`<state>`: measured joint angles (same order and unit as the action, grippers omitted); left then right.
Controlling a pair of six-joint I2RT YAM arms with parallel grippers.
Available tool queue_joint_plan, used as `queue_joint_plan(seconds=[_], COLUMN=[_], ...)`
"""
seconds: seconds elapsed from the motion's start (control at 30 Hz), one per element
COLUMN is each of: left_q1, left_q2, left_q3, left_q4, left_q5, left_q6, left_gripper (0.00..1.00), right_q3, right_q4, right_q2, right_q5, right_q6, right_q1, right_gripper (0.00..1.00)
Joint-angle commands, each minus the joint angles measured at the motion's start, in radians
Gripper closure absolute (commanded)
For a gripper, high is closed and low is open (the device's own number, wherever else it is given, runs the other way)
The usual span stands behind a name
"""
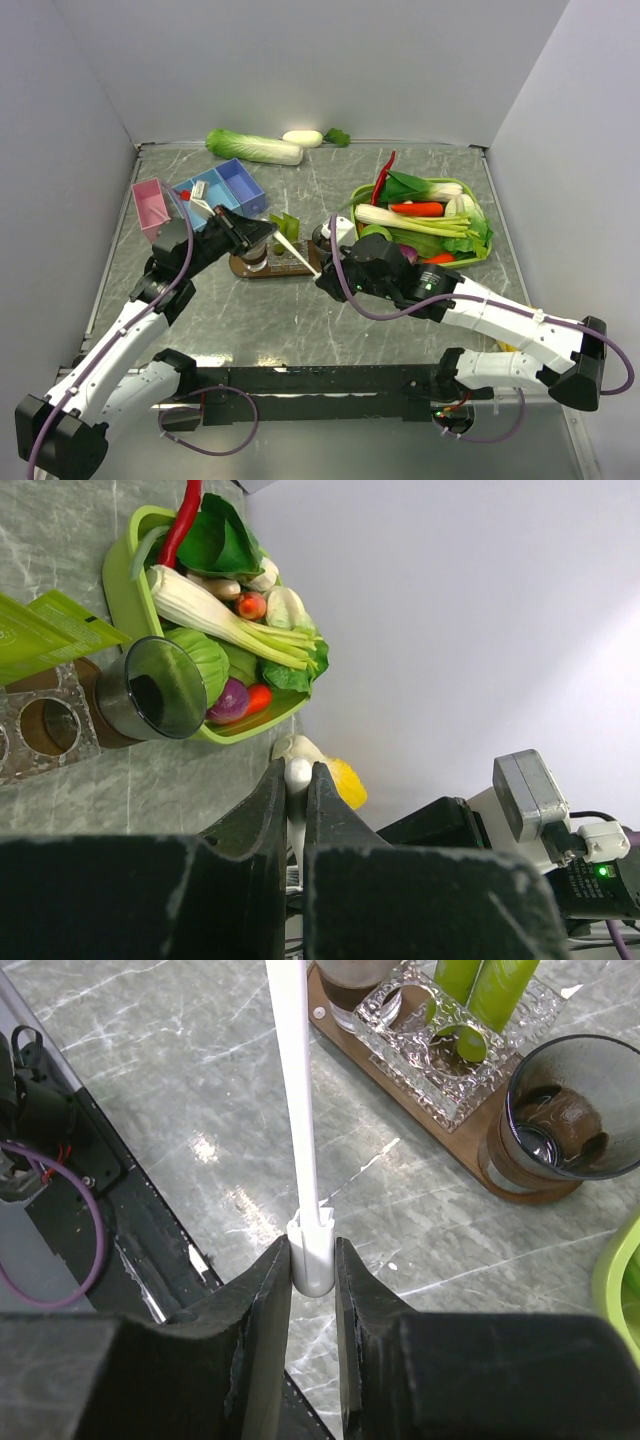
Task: Prepare toiletry sets of a toothbrush and toothpaste on the tray
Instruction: Pick up the toothbrush from the storage box.
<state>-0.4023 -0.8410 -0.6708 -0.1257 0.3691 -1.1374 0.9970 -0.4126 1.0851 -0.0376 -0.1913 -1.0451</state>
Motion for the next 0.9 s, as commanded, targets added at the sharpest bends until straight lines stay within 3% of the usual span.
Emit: queue_joint_plan(seconds=[0.0,0.37,0.6,0.67,0.7,0.87], left_q1=[-0.001,-0.073,-0.075,-0.075,-0.075,-0.075], left_q2=[-0.010,-0.059,-0.064,-0.061,-0.061,-0.050], left_q3=[-0.052,-0.012,-0.052,-0.059,-0.061,-0.062], left_q4=[0.020,-0.023,0.047,0.060,0.064,0.060], left_q5=[0.053,0.086,0.035,0.021,0.008,-0.018], left_q6=[0.051,0.051,0.122,0.142,0.148,0.182], left_gripper=[0.99,0.99,0.98,0.92,0.81,0.55], right_q3=[0.064,0.095,0.103,0.101,0.098,0.088], right_q4=[0.035,0.054,0.015,0.003,-0.006,-0.046], right_q2=[0.007,0.038,0.027,0.015,0.012,-0.014], right_q5=[-0.034,-0.036,-0.015,-0.013,-0.013,-0.015], right_q6=[0.006,0.009,0.003,-0.002,-0.003,-0.022], right_q1=[-0.001,-0.003,-0.001,-0.003,-0.003,-0.003], right_gripper=[0.94,1.00,1.00,1.00,1.00,1.00])
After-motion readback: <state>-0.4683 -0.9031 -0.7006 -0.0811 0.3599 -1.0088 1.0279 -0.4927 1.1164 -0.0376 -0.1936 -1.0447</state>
